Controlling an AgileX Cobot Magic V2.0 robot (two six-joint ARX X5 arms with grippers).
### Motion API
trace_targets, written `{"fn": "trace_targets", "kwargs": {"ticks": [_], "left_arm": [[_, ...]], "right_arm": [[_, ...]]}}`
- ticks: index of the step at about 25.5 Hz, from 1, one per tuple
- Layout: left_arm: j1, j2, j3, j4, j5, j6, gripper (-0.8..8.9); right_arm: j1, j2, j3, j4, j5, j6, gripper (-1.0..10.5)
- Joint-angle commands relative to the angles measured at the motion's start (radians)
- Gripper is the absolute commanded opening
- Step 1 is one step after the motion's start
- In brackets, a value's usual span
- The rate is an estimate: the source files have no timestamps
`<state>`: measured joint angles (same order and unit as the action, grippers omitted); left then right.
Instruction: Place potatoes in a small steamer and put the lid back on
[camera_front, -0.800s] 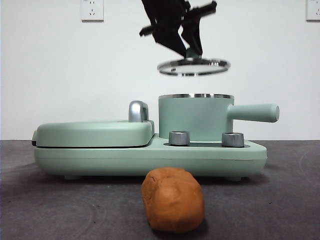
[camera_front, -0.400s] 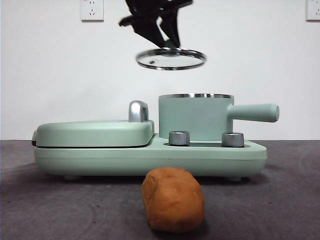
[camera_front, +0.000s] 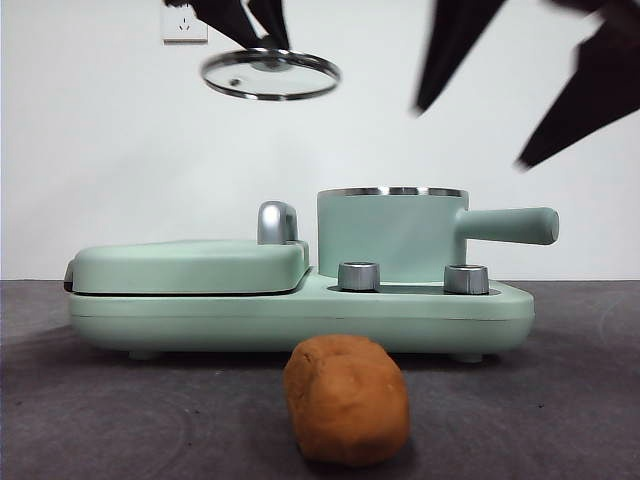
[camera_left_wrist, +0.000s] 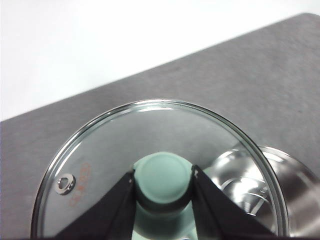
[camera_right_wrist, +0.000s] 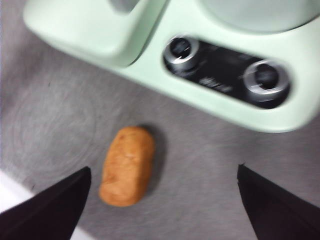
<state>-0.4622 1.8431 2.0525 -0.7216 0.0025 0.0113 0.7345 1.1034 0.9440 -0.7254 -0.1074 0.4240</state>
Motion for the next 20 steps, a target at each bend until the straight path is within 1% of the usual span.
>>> {"fn": "trace_targets", "kwargs": {"ticks": [1, 4, 9, 13, 17, 18, 20], "left_arm": [[0.013, -0.023, 0.038, 0.015, 0.0, 0.003, 0.06], [0.033, -0.039, 0.037, 0.002, 0.0, -0.001, 0.06], [0.052, -0.049, 0.037, -0.011, 0.0, -0.001, 0.06], [0.053, -0.05, 0.037, -0.017, 0.0, -0.001, 0.06], [0.053, -0.05, 0.037, -0.015, 0.0, -0.001, 0.06], [0.053, -0.05, 0.037, -0.016, 0.0, -0.001, 0.06], [0.057, -0.05, 0.037, -0.016, 0.0, -0.003, 0.06]], "right_arm": [[0.056, 0.081, 0.02, 0.03, 0.005, 0.071, 4.7], [0.116, 0.172, 0.02, 0.061, 0.007, 0.103, 4.7], [0.179, 0.306, 0.02, 0.098, 0.023, 0.14, 4.7], [0.206, 0.418, 0.02, 0.158, 0.018, 0.143, 4.7], [0.213, 0.493, 0.02, 0.186, 0.021, 0.142, 4.6], [0.214, 0.508, 0.02, 0.193, 0.021, 0.142, 4.0], [0.214, 0.525, 0.02, 0.204, 0.018, 0.138, 2.6]]}}
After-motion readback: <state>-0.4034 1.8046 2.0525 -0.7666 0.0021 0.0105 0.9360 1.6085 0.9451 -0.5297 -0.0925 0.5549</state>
